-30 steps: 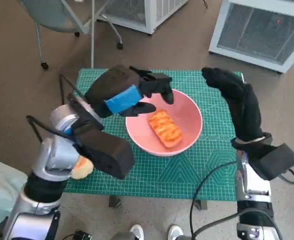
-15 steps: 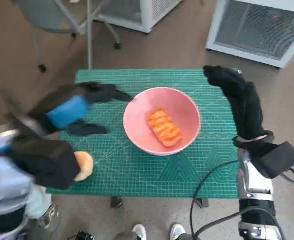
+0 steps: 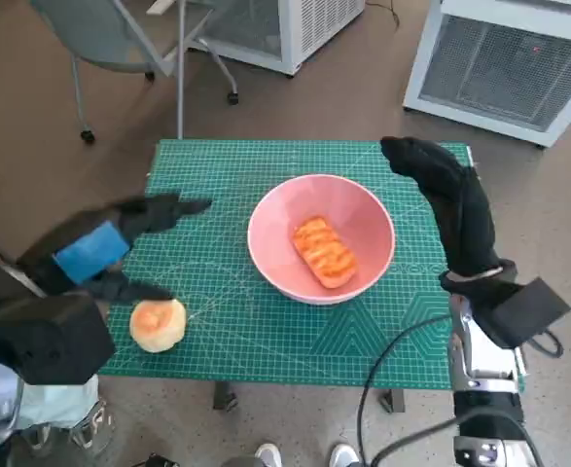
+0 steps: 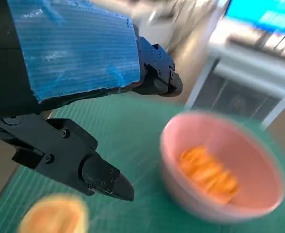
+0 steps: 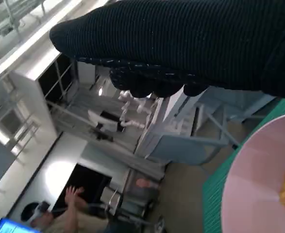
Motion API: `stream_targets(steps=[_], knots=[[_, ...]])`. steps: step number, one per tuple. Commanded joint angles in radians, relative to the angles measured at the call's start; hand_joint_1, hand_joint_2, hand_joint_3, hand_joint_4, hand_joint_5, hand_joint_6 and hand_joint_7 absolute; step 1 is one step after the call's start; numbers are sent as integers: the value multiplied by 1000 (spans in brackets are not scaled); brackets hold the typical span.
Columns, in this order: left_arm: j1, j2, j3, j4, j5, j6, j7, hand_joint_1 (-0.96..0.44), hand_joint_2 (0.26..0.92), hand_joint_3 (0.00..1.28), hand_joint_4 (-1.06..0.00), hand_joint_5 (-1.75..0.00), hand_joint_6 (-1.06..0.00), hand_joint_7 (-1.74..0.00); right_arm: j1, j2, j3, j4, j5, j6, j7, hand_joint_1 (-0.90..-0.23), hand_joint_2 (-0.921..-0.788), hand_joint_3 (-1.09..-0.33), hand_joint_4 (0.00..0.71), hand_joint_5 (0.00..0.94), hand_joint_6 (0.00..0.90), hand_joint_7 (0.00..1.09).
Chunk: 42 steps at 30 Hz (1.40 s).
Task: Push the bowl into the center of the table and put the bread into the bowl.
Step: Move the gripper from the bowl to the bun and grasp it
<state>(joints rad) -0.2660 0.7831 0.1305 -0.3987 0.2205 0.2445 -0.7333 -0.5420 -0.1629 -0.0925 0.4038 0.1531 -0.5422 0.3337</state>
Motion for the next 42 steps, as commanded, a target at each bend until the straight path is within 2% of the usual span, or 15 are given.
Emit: stream_targets(steps=[1, 12, 29, 33, 42], knots=[[34, 40, 26, 9, -21, -1, -13, -312, 713, 1, -212, -1, -331, -37, 8, -1, 3, 27, 6, 5, 13, -636, -921, -736, 219, 1, -1, 522], [120, 60, 24, 36, -6, 3, 9, -283, 717, 2, -208, 0, -334, -17, 8, -4, 2, 26, 15, 16, 30, -637, -921, -734, 218, 0, -1, 521], [140, 81, -52, 32, 73, 40, 8, -307, 724, 2, -193, 0, -320, 0, 8, -5, 0, 20, 11, 23, 38, -632, -921, -733, 219, 1, -1, 522], [131, 82, -120, 56, 124, 62, 4, -310, 726, 2, -183, 0, -314, 0, 10, -7, -1, 20, 11, 24, 40, -630, -921, -734, 218, 0, -1, 522], [112, 63, -209, 119, 160, 93, 2, -257, 736, 4, -170, 0, -300, 0, 10, -10, -2, 20, 13, 26, 43, -628, -921, -737, 218, 0, -1, 521]])
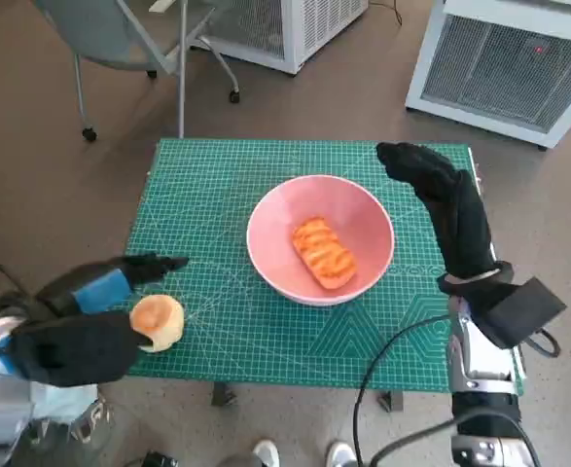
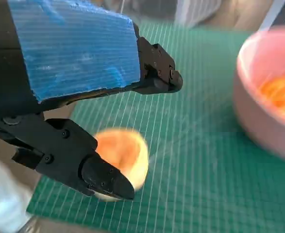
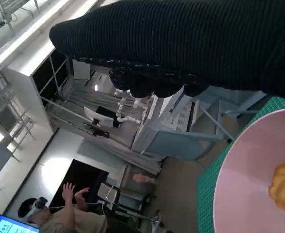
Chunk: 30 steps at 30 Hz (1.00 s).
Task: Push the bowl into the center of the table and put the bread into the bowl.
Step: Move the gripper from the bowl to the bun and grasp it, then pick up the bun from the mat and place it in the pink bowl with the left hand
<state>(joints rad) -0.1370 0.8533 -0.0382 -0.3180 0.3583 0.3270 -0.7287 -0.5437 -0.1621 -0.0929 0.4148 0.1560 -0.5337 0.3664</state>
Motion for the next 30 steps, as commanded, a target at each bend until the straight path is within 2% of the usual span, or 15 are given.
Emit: stream_targets(steps=[1, 9, 19, 21, 22, 23, 24, 25, 27, 30], knots=[[-21, -11, -53, 56, 26, 10, 0, -252, 737, 4, -169, 0, -298, 0, 11, -10, -2, 9, 11, 18, 10, -628, -921, -737, 218, 0, -1, 521], [-57, -40, -122, 191, 52, -19, 23, -237, 748, 6, -167, -1, -299, -3, 11, -10, -2, 5, 10, 22, 9, -627, -921, -737, 218, 0, -1, 520], [-107, -69, -191, 337, 111, -49, 71, -224, 754, 4, -212, -11, -367, -26, 15, -9, -1, -1, 7, 23, 8, -627, -921, -736, 218, 0, -1, 521], [-124, -83, -218, 390, 147, -53, 103, -170, 767, 8, -312, -33, -474, -75, 17, -10, 0, -4, 7, 23, 7, -623, -921, -737, 218, 0, -1, 521], [-128, -86, -225, 406, 158, -57, 115, -138, 781, 13, -449, -80, -566, -123, 18, -10, 0, -6, 6, 23, 7, -622, -921, -737, 218, 0, -1, 521], [-127, -87, -223, 408, 164, -64, 131, -127, 787, 14, -503, -87, -595, -148, 18, -11, 0, -6, 6, 23, 7, -621, -921, -737, 218, 0, -1, 521], [-126, -87, -221, 410, 168, -70, 143, -81, 835, 21, -601, -429, -603, -526, 18, -11, -1, -6, 6, 23, 7, -620, -921, -738, 218, 0, -1, 521], [-118, -84, -211, 397, 168, -76, 156, -52, 866, 34, -654, -660, -598, -777, 18, -12, -1, -5, 7, 23, 7, -620, -921, -738, 218, 0, -1, 521], [-101, -80, -190, 369, 163, -92, 179, -27, 880, 36, -739, -835, -627, -949, 18, -13, -2, -6, 8, 24, 8, -619, -921, -738, 218, 0, -1, 521], [-70, -72, -147, 329, 141, -137, 227, -8, 886, 36, -805, -945, -668, -1061, 18, -15, -3, -7, 10, 25, 9, -619, -921, -739, 218, 0, -1, 521]])
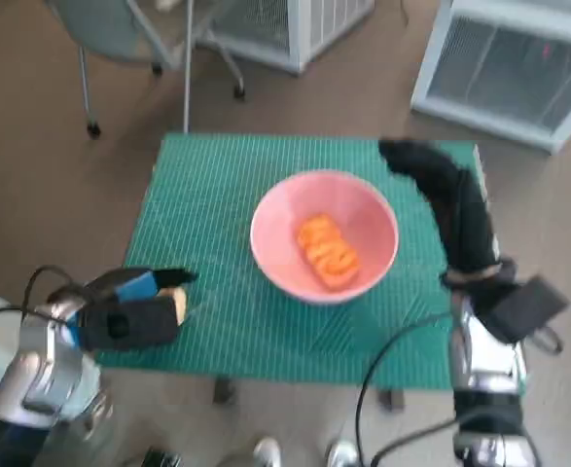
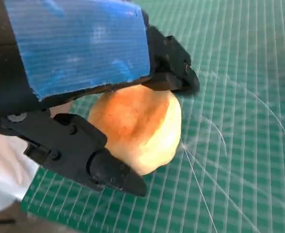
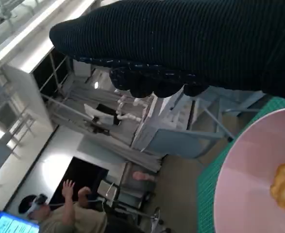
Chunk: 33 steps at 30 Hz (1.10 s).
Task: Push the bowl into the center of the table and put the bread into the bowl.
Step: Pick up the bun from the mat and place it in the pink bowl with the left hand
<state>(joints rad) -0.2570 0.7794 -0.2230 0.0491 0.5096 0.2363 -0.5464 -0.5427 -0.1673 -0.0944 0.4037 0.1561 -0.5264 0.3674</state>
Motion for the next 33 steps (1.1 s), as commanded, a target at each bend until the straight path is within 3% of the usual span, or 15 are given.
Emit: stream_targets(steps=[1, 9, 16, 19, 33], knots=[[57, 4, 54, -46, -20, -68, 61, -5, 888, 37, -812, -969, -672, -1084, 17, -10, -2, 4, 10, 18, 8, -619, -921, -739, 218, 0, -1, 521], [71, 6, 178, -123, -106, -179, 116, 0, 916, 61, -740, -1080, -606, -1219, 15, -11, -1, 7, 12, 20, 8, -621, -921, -739, 218, 0, -1, 521], [19, -17, 246, -171, -166, -218, 137, 0, 920, 113, -670, -1157, -543, -1285, 8, -8, 1, 18, 10, 18, 7, -620, -921, -739, 219, 0, -1, 521], [13, -20, 252, -174, -171, -222, 138, 0, 920, 133, -647, -1193, -522, -1295, 8, -7, 2, 19, 10, 18, 7, -620, -921, -738, 219, 0, -1, 521], [-209, -103, 216, -272, -151, -138, 138, 0, 920, 140, -628, -1252, -529, -1250, 11, -4, 4, 18, 11, 10, 6, -623, -921, -739, 230, 5, -1, 521]])
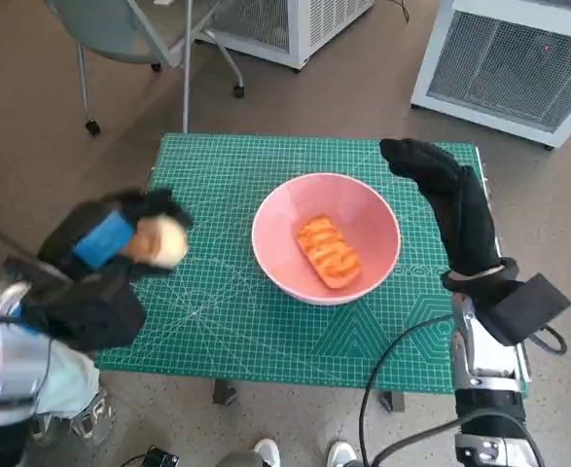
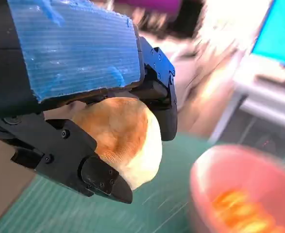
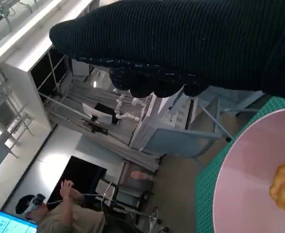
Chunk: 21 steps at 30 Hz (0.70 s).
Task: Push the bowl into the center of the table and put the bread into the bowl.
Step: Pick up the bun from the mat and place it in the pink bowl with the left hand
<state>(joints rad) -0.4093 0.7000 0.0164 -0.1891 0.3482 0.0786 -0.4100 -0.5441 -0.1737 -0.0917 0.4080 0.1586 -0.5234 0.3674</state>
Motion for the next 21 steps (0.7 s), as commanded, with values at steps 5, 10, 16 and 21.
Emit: stream_targets(steps=[5, 10, 16, 21], knots=[[-128, -55, -63, -44, 17, 20, -10, -1, 920, 139, -634, -1274, -530, -1222, 17, 0, -1, 7, 9, 6, 5, -624, -921, -740, 231, 5, -1, 521], [-214, -90, -111, -28, 24, 23, -22, -1, 920, 118, -654, -1268, -557, -1177, 19, -3, -3, 3, 8, 8, 2, -622, -921, -741, 231, 5, -1, 519], [-284, -128, -156, 3, 51, 28, -24, -1, 920, 92, -680, -1260, -595, -1115, 22, -4, -5, -2, 7, 11, 0, -620, -921, -743, 232, 5, -1, 517], [-407, -225, -250, 121, 88, -7, -2, 0, 918, 56, -726, -1220, -640, -1059, 28, -5, -9, -12, -1, 10, -12, -619, -921, -745, 237, 7, -1, 516]])
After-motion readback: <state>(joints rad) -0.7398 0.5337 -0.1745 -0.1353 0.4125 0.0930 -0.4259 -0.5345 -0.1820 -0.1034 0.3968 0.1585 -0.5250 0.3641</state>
